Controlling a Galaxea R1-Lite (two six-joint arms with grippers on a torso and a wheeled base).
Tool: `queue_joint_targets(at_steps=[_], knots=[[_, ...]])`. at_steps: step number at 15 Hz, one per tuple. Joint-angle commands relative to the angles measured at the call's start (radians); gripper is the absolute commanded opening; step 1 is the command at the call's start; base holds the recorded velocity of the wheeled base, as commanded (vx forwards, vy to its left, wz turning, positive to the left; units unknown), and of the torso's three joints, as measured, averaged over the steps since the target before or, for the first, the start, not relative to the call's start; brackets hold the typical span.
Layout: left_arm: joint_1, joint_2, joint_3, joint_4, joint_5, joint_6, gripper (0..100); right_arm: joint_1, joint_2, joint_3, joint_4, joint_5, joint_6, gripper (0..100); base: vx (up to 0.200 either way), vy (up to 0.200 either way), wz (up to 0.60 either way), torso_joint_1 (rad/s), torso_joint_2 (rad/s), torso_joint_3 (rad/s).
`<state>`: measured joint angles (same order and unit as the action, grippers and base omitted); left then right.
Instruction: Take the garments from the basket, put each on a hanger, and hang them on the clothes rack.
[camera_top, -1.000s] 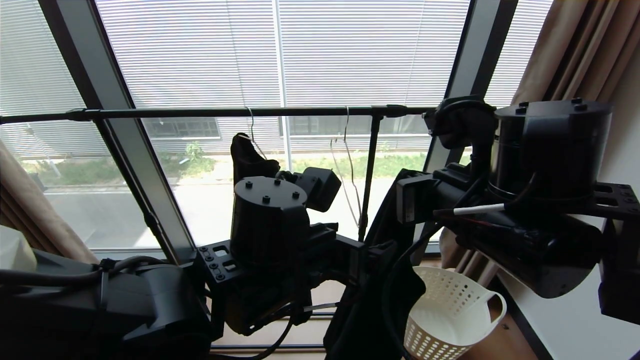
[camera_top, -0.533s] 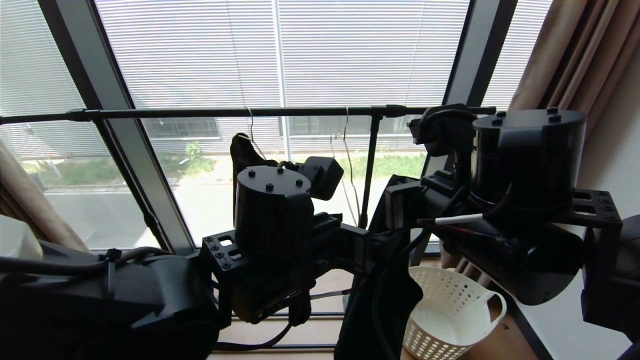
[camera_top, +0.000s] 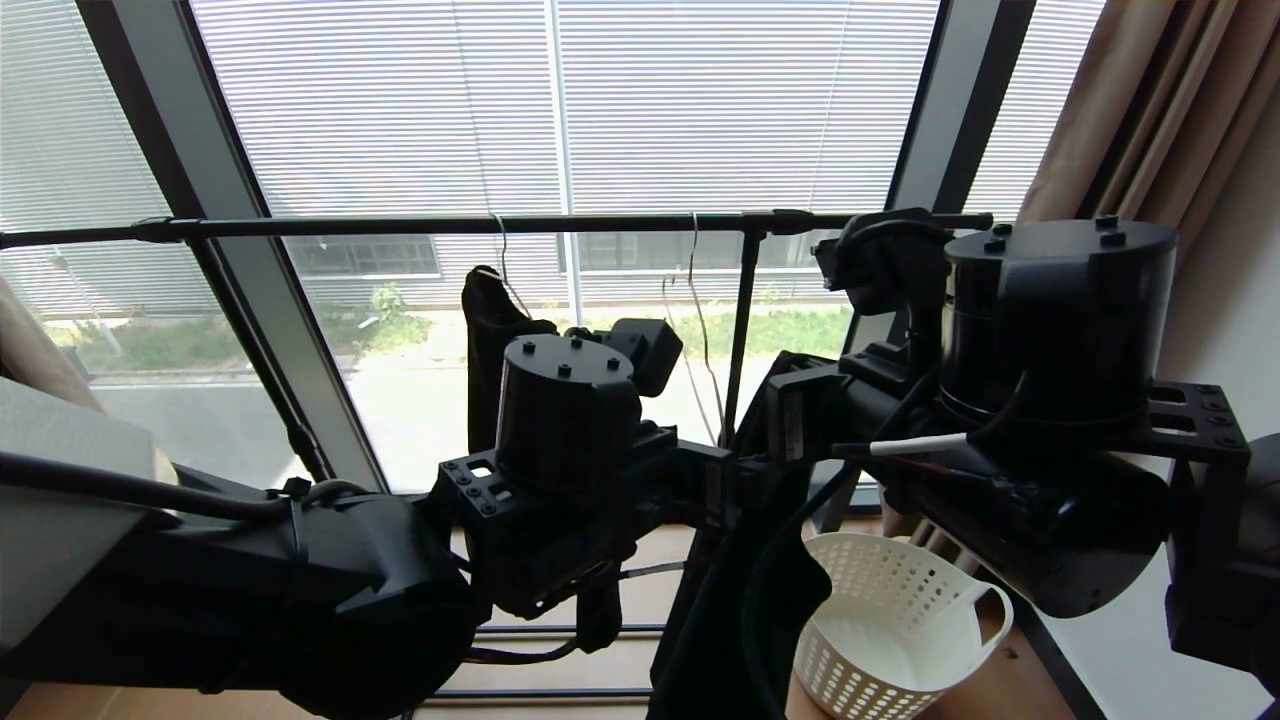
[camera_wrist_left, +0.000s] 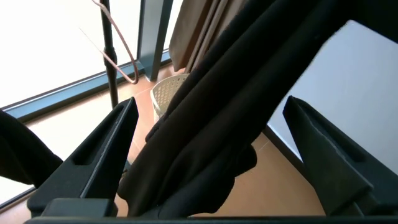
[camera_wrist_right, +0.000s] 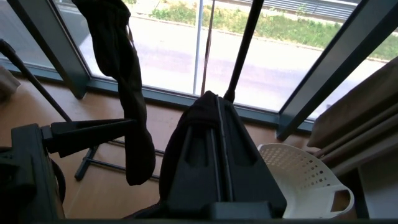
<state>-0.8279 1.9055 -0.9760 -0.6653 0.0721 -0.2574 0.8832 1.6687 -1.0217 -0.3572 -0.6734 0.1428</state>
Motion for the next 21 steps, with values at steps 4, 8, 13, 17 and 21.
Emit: queue_joint_targets(at_steps=[4, 8, 13, 17, 21], knots=[[0.023, 0.018, -0.006, 0.001, 0.029, 0.001, 100, 0.000, -0.010, -0.006, 0.000, 0.000, 0.000, 0, 0.000, 0.000, 0.00, 0.000, 0.00, 0.000], [0.041, 0.018, -0.007, 0.003, 0.044, 0.009, 100, 0.000, -0.006, -0.034, 0.001, -0.006, 0.001, 0, 0.000, 0.000, 0.00, 0.000, 0.00, 0.000], [0.039, 0.081, -0.041, 0.004, 0.101, 0.027, 100, 0.000, 0.014, -0.054, -0.003, -0.074, 0.001, 0, 0.000, 0.000, 0.00, 0.000, 0.00, 0.000], [0.023, 0.159, -0.043, 0.004, 0.133, 0.033, 100, 0.000, 0.002, -0.049, -0.003, -0.074, 0.001, 0, 0.000, 0.000, 0.00, 0.000, 0.00, 0.000], [0.007, 0.176, -0.023, 0.004, 0.136, 0.035, 100, -0.004, 0.000, -0.052, -0.003, -0.080, 0.001, 0, 0.000, 0.000, 0.00, 0.000, 0.00, 0.000]])
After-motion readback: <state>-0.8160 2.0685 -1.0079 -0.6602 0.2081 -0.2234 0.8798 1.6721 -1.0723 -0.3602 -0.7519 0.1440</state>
